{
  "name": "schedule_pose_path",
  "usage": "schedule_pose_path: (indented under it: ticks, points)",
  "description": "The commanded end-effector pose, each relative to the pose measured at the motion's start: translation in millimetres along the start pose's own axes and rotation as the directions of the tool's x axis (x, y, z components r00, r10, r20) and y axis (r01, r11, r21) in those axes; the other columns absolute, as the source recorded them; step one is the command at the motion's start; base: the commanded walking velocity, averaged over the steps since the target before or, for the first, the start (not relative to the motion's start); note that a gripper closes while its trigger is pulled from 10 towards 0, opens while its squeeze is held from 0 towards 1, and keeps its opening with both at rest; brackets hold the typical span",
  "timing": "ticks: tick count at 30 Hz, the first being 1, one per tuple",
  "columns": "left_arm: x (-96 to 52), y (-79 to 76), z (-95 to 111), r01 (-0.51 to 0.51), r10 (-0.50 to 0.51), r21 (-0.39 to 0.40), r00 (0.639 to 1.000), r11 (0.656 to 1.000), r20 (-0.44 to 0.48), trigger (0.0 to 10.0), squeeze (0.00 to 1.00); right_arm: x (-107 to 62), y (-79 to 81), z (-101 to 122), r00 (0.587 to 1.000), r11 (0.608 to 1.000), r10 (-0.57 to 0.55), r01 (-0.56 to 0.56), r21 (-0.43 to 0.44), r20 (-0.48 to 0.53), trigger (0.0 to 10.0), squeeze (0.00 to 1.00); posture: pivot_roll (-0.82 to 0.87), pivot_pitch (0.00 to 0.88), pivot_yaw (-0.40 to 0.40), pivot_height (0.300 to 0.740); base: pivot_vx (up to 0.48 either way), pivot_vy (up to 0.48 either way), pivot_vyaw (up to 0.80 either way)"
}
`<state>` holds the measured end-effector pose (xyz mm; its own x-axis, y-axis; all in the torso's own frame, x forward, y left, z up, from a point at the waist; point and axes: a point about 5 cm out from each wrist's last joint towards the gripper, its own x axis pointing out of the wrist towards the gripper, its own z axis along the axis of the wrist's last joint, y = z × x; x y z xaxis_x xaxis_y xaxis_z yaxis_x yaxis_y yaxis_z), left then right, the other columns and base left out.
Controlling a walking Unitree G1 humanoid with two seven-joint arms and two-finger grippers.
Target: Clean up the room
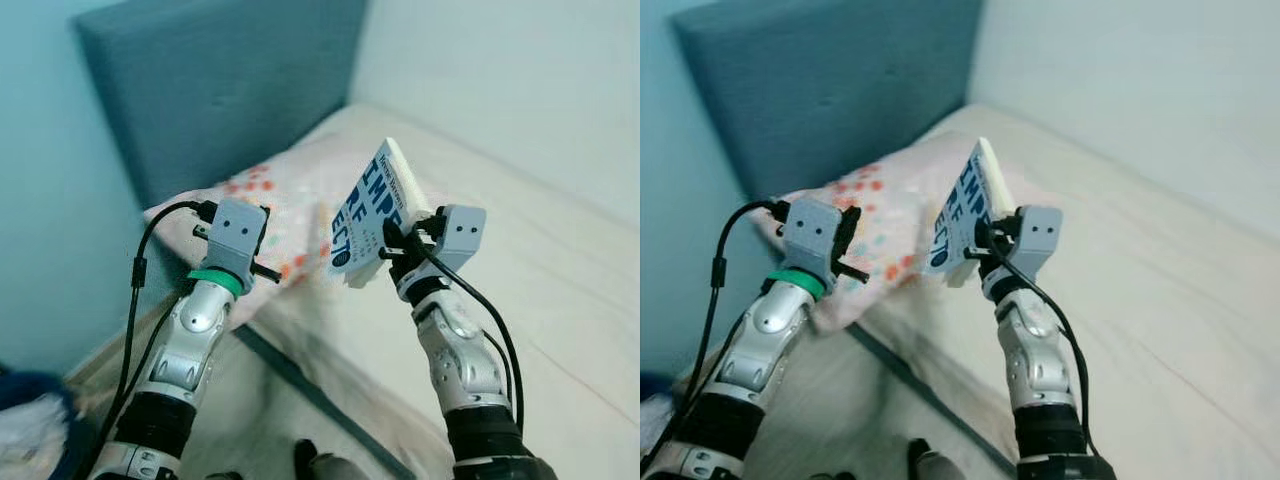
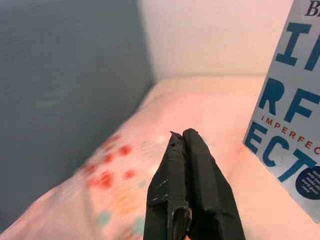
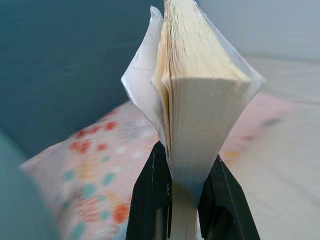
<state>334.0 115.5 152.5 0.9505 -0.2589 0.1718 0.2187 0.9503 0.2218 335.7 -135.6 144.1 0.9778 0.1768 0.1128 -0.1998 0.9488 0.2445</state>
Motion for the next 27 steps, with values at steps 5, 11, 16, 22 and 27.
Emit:
schedule_pose_path:
  ticks: [5,11,16,22,27]
  points:
    - [-1.4,-1.8,-2.7,0.010,-0.010,0.002,1.000,1.000,-0.019,10.0,0.00,0.1,0.1,3.9,1.000,1.000,-0.002,0.001,0.005,0.027,10.0,0.00,-0.02,0.071,0.003,0.740,0.000,0.000,-0.80]
    - [-1.2,-1.7,-2.9,0.011,-0.011,0.003,1.000,1.000,-0.020,10.0,0.00,0.2,0.4,3.8,1.000,1.000,-0.002,0.002,0.008,0.027,10.0,0.00,-0.02,0.072,0.005,0.740,0.000,0.000,-0.80]
    - [-0.9,-1.6,-2.9,0.008,-0.008,0.004,1.000,1.000,-0.023,10.0,0.00,0.6,0.5,3.8,1.000,1.000,0.000,0.000,0.012,0.027,10.0,0.00,-0.02,0.077,0.004,0.740,0.000,0.000,-0.80]
    - [-1.3,-0.5,-4.1,0.002,-0.002,0.009,1.000,1.000,-0.030,10.0,0.00,1.1,0.7,3.5,1.000,1.000,0.002,-0.002,0.008,0.026,10.0,0.00,-0.02,0.074,0.003,0.740,0.000,0.000,-0.80]
    - [-1.2,0.4,-4.4,-0.004,0.004,0.008,0.999,1.000,-0.032,10.0,0.00,1.7,1.8,4.4,1.000,1.000,0.008,-0.008,0.008,0.029,10.0,0.00,-0.02,0.075,0.002,0.740,0.000,0.000,-0.80]
